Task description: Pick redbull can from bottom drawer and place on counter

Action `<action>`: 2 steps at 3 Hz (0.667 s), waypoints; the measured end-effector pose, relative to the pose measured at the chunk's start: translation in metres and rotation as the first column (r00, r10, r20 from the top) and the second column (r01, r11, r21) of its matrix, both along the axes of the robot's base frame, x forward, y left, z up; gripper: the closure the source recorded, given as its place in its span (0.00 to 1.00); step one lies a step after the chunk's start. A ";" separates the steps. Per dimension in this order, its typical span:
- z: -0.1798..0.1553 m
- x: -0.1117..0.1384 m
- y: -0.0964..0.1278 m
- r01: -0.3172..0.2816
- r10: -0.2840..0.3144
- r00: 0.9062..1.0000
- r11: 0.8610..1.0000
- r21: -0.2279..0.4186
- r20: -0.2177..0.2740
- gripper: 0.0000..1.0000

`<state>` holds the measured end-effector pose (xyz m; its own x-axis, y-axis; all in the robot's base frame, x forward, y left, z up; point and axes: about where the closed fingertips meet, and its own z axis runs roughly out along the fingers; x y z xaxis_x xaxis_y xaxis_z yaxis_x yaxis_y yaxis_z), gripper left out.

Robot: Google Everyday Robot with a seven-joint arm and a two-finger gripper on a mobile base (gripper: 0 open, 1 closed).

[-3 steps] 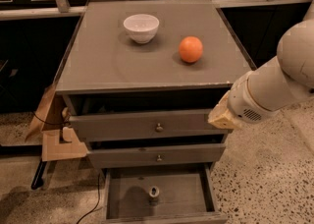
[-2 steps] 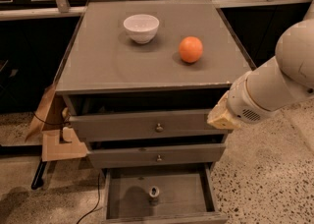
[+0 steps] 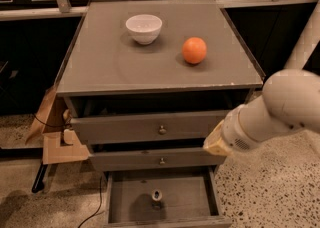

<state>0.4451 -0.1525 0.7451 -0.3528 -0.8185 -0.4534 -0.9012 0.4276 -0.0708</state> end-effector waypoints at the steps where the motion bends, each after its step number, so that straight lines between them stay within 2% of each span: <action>1: -0.075 -0.008 0.009 0.033 -0.029 0.998 0.996 0.080 -0.051 1.00; 2: -0.167 -0.017 0.021 0.104 -0.088 0.992 0.974 0.202 -0.090 1.00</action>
Offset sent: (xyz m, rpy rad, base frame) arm -0.0315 0.0285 -0.2424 0.3291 0.0988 -0.1558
